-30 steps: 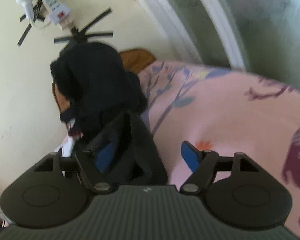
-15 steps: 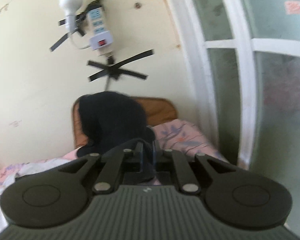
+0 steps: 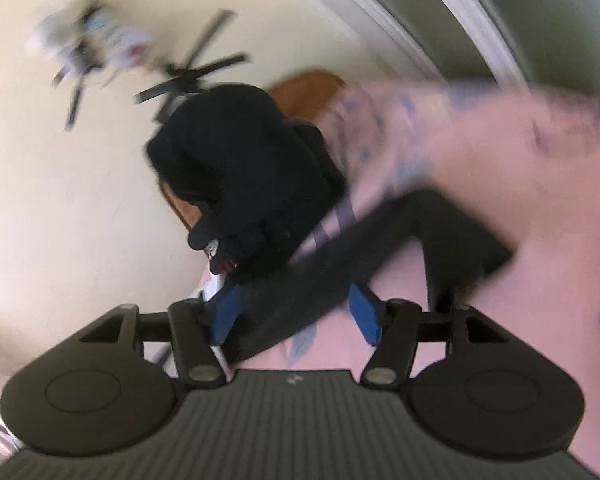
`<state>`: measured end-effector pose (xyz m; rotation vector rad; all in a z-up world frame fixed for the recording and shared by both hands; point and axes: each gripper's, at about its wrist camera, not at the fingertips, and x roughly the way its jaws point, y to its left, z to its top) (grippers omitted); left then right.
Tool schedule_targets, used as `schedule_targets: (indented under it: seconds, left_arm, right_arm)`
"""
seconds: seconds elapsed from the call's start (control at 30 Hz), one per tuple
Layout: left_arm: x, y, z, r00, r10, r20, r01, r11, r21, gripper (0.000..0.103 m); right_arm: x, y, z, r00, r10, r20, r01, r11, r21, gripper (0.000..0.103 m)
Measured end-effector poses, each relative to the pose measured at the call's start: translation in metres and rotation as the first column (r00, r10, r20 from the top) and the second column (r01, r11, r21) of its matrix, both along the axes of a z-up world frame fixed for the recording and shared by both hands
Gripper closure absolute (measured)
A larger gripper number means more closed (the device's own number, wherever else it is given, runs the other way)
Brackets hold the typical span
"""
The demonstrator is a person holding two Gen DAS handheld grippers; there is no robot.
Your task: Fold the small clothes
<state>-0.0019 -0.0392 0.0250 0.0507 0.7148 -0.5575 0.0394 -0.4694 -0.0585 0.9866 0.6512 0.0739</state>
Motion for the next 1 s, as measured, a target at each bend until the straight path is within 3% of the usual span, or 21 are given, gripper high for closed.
schedule_targets:
  seconds: [0.1,0.2,0.23,0.27,0.3,0.33,0.37,0.47,0.57,0.63,0.8,0.9,1.0]
  left_arm:
    - [0.005,0.003,-0.001,1.000,0.008,-0.004,-0.008,1.000,-0.021,0.015]
    - [0.005,0.012,0.002,1.000,0.022,0.017,-0.021,0.999,-0.038,0.015]
    - [0.005,0.015,0.003,0.999,0.033,0.023,-0.032,0.999,-0.043,0.015]
    - [0.006,0.020,0.004,0.999,0.046,0.028,-0.045,0.998,-0.047,0.015]
    - [0.008,0.025,0.004,0.998,0.062,0.031,-0.060,0.997,-0.051,0.015]
    - [0.011,0.031,0.005,0.996,0.078,0.031,-0.076,0.995,-0.057,0.015]
    - [0.014,0.037,0.004,0.995,0.095,0.029,-0.093,0.993,-0.067,0.015]
    - [0.029,0.057,0.003,0.989,0.143,0.029,-0.139,0.985,-0.106,0.015]
    - [0.045,0.074,0.002,0.977,0.206,0.046,-0.198,0.969,-0.149,0.015]
    - [0.053,0.089,0.001,0.964,0.260,0.056,-0.245,0.950,-0.196,0.015]
    - [0.063,0.146,-0.012,0.926,0.377,-0.027,-0.359,0.854,-0.377,0.014]
    - [0.065,0.172,-0.020,0.897,0.439,-0.057,-0.423,0.812,-0.402,0.014]
    - [0.067,0.191,-0.019,0.862,0.503,-0.064,-0.482,0.775,-0.408,0.014]
  right_arm:
    - [0.014,-0.003,-0.016,0.991,-0.110,-0.073,0.114,0.992,0.051,0.039]
    - [0.039,0.000,-0.020,0.977,-0.185,-0.106,0.178,0.982,-0.067,0.041]
    - [0.047,0.001,-0.020,0.978,-0.193,-0.085,0.183,0.977,-0.110,0.050]
    - [0.053,0.002,-0.020,0.977,-0.194,-0.086,0.180,0.972,-0.148,0.081]
    - [0.058,0.005,-0.020,0.975,-0.193,-0.109,0.172,0.969,-0.178,0.099]
    - [0.060,0.008,-0.018,0.978,-0.180,-0.109,0.161,0.974,-0.162,0.098]
    - [0.056,0.014,-0.010,0.981,-0.179,-0.073,0.167,0.975,-0.146,0.098]
    - [0.048,0.049,0.047,0.993,-0.068,0.099,0.088,0.971,-0.223,0.098]
    - [0.051,0.102,0.114,0.965,0.105,0.240,-0.026,0.951,-0.309,0.098]
    - [0.065,0.147,0.156,0.930,0.213,0.299,-0.084,0.916,-0.393,0.098]
    - [0.118,0.272,0.216,0.817,0.462,0.345,-0.198,0.786,-0.586,0.097]
    - [0.143,0.366,0.223,0.712,0.627,0.315,-0.304,0.680,-0.667,0.097]
    - [0.147,0.463,0.195,0.568,0.790,0.232,-0.433,0.527,-0.731,0.094]
